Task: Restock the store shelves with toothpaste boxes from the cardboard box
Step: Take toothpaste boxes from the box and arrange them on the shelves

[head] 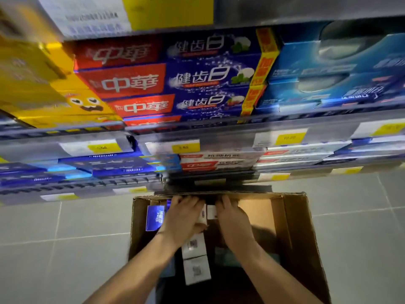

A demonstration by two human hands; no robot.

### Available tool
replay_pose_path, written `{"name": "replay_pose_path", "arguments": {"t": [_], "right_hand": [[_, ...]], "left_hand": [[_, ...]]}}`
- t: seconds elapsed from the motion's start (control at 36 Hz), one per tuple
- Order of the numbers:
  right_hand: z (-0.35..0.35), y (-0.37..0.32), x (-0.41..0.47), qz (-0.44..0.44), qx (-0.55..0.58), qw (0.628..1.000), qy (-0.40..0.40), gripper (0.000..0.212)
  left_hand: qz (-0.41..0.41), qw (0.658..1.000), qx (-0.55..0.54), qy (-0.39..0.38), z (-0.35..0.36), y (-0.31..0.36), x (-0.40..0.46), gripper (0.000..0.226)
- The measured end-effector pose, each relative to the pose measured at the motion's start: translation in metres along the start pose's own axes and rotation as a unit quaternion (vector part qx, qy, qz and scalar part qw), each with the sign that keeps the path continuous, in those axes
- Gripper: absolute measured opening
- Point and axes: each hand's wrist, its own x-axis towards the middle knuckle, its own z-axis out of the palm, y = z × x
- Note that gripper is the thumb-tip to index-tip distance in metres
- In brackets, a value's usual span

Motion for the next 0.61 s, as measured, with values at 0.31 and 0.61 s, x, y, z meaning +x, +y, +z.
{"name": "replay_pose_path", "arguments": {"t": [0.31,0.61], "right_hand": [[-0.069,0.008,-0.036,0.037,0.096,0.993,-0.052,0.037],[-0.29,-0.007,-0.127,0.032,0.097,0.994,-0.029,0.046]], "left_hand": [[0.021,0.998,0.056,0.033,-0.052,0.017,-0.02,0.062],[0.073,0.991,-0.109,0.022,-0.32,0.05,-0.045,0.042]]}}
